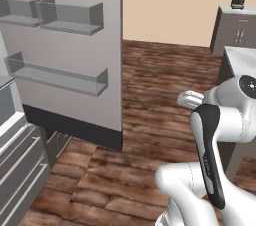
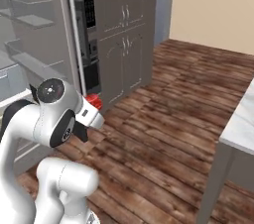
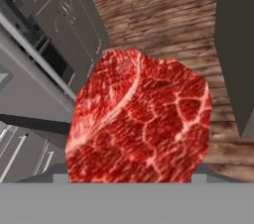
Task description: Transport the steak from the fridge to the microwave and turn on the microwave.
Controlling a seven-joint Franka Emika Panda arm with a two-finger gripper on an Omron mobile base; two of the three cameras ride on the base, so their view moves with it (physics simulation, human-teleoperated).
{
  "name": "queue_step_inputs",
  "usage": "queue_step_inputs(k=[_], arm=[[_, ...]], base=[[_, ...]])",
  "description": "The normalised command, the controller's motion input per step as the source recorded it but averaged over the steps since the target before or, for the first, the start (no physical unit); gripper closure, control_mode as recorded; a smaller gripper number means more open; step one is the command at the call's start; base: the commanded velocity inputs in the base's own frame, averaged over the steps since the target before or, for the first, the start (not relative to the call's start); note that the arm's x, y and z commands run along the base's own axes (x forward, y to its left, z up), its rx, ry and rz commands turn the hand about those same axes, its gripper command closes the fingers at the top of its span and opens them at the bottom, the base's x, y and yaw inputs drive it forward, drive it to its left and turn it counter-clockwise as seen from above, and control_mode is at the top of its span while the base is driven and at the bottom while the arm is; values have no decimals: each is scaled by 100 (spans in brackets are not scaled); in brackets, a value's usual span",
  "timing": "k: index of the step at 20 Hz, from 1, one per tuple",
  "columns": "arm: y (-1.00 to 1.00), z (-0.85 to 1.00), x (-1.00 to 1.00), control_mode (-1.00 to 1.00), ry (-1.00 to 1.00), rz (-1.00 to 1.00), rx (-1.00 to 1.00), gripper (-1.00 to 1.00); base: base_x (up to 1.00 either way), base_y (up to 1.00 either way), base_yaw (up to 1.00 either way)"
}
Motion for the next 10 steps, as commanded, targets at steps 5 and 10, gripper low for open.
queue_step_inputs(k=[5,10], arm=[[0,0,0,100,0,0,0,100],[0,0,0,100,0,0,0,100]], base=[[0,-28,-22],[0,-38,-17]])
